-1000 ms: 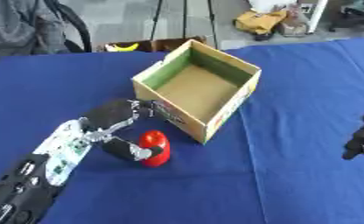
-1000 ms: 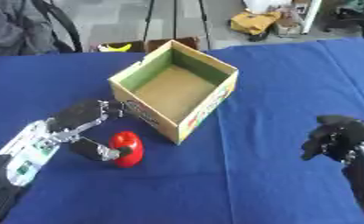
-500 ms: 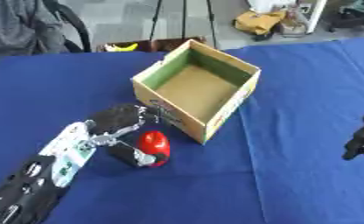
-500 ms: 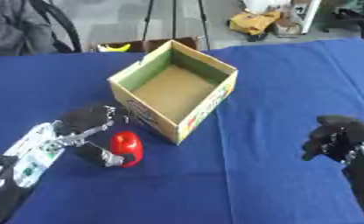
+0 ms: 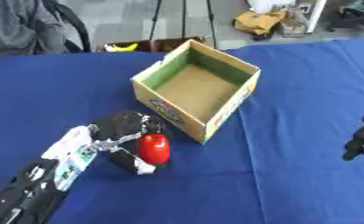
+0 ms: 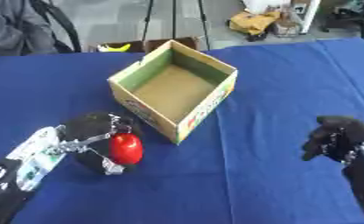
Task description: Pick up objects on the table and place them in the box.
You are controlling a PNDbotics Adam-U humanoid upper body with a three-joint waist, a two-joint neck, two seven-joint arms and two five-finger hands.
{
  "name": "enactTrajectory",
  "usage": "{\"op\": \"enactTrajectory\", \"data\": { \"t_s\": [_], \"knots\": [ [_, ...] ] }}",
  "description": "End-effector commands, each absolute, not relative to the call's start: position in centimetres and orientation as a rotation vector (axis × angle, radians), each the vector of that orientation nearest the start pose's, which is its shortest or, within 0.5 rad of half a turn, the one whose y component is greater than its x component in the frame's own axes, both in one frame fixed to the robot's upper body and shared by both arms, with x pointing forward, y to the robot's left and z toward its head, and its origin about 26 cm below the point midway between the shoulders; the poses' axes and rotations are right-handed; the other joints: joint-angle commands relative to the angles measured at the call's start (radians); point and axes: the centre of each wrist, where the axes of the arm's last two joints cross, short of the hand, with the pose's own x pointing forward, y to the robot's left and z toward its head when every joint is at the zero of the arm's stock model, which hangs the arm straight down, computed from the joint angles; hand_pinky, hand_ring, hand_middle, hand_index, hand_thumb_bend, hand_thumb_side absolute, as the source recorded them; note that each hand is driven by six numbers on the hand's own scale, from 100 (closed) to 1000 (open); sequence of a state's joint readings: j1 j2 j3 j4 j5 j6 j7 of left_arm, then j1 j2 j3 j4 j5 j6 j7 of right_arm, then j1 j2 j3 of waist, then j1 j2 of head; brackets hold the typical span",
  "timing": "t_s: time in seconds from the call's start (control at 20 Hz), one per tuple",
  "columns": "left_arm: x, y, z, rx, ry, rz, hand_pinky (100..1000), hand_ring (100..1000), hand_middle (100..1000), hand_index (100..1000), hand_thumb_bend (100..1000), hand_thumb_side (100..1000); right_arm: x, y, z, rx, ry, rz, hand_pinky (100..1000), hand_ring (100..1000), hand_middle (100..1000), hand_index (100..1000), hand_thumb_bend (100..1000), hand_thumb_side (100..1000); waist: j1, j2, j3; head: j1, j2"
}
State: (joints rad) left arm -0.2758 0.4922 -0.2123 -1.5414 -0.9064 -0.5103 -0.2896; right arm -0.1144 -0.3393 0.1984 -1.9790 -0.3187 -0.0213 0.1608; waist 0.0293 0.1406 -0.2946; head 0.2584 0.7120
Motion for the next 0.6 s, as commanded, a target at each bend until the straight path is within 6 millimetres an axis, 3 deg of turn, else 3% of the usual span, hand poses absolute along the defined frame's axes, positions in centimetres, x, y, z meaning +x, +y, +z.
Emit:
{"op": "enactTrajectory", "data": {
  "t_s": [0.05,0.1,0.15,0.2,0.25,0.4,0.6],
  "knots": [
    [33.9,29.6,8.3,0.645,-1.614,-1.857,421,565,701,828,322,463,27.4,-23.3,13.7,0.413,-2.003,0.470,498,557,554,749,100,746,-0.001,-0.012,0.001,0.003,0.001],
    [33.9,29.6,8.2,0.643,-1.606,-1.857,415,563,701,828,308,441,27.4,-23.3,13.7,0.413,-2.003,0.470,498,557,554,749,100,746,-0.001,-0.012,0.001,0.003,0.001],
    [33.9,29.6,8.1,0.641,-1.598,-1.854,360,543,696,827,197,271,27.4,-23.3,13.7,0.414,-2.003,0.470,498,557,554,749,100,745,-0.001,-0.013,0.001,0.003,0.001],
    [33.9,29.7,8.1,0.639,-1.592,-1.848,336,534,695,826,151,208,27.4,-23.3,13.7,0.414,-2.003,0.470,498,557,554,749,100,745,-0.001,-0.013,0.002,0.003,0.001],
    [33.9,29.7,8.1,0.635,-1.589,-1.839,292,517,690,825,100,193,27.4,-23.3,13.7,0.414,-2.003,0.470,498,557,554,749,100,742,-0.001,-0.013,0.002,0.003,0.000],
    [33.9,29.9,8.3,0.630,-1.594,-1.794,258,497,678,816,100,251,27.4,-23.3,13.7,0.414,-2.004,0.469,498,557,554,749,100,739,-0.002,-0.013,0.003,0.003,-0.001],
    [33.8,31.0,9.6,0.653,-1.609,-1.732,239,481,668,812,100,255,27.4,-23.4,13.7,0.415,-2.005,0.470,498,557,554,749,100,735,-0.001,-0.015,0.002,0.004,-0.002]
  ]
}}
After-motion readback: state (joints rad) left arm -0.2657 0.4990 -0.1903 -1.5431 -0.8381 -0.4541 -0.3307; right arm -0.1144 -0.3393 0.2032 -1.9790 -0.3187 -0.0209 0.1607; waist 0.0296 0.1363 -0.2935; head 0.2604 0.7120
